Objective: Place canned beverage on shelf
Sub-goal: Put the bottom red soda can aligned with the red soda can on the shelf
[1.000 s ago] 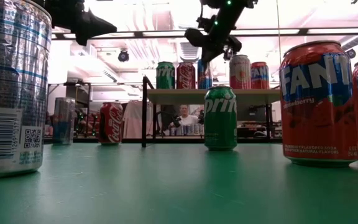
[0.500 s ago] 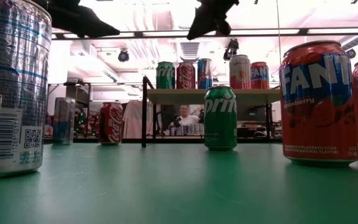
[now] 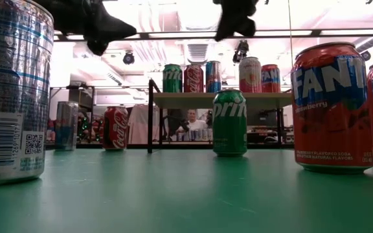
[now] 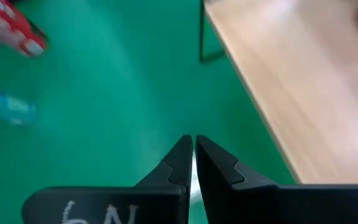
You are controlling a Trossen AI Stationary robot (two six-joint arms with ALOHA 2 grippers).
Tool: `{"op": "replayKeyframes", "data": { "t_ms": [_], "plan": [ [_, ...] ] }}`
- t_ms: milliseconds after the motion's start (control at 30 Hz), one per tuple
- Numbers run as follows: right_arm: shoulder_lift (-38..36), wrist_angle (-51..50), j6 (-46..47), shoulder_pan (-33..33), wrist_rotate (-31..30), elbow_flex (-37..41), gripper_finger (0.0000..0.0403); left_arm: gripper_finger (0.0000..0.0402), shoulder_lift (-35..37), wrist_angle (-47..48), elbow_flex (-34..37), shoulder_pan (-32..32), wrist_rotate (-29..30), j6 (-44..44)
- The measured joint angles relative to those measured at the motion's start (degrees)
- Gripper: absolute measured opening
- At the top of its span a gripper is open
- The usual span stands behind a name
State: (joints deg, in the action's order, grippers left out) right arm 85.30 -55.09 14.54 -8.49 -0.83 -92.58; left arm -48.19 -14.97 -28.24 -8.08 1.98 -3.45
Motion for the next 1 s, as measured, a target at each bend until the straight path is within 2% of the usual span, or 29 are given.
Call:
{"op": "replayKeyframes", "data": {
  "t_ms": [133,433,633,1000],
  "plan": [
    [0.00,-6.94,2.61,0.00,-0.01,0.00,0.0012,0.0000,-2.71,3.72,-1.66,1.89,-0.04,-3.82],
    [0.00,-20.69,6.54,0.13,-0.01,0.00,0.0012,0.0000,-8.23,34.47,-12.98,6.64,-0.07,-18.00],
    [0.00,-22.31,6.04,2.26,-0.19,0.00,0.0012,0.0000,-13.29,53.98,-22.81,12.57,-0.05,-23.16],
    [-0.02,-19.32,4.77,9.15,-0.20,0.70,0.0012,0.0000,-19.96,65.65,-34.07,27.04,-0.20,-32.24]
  ]
}}
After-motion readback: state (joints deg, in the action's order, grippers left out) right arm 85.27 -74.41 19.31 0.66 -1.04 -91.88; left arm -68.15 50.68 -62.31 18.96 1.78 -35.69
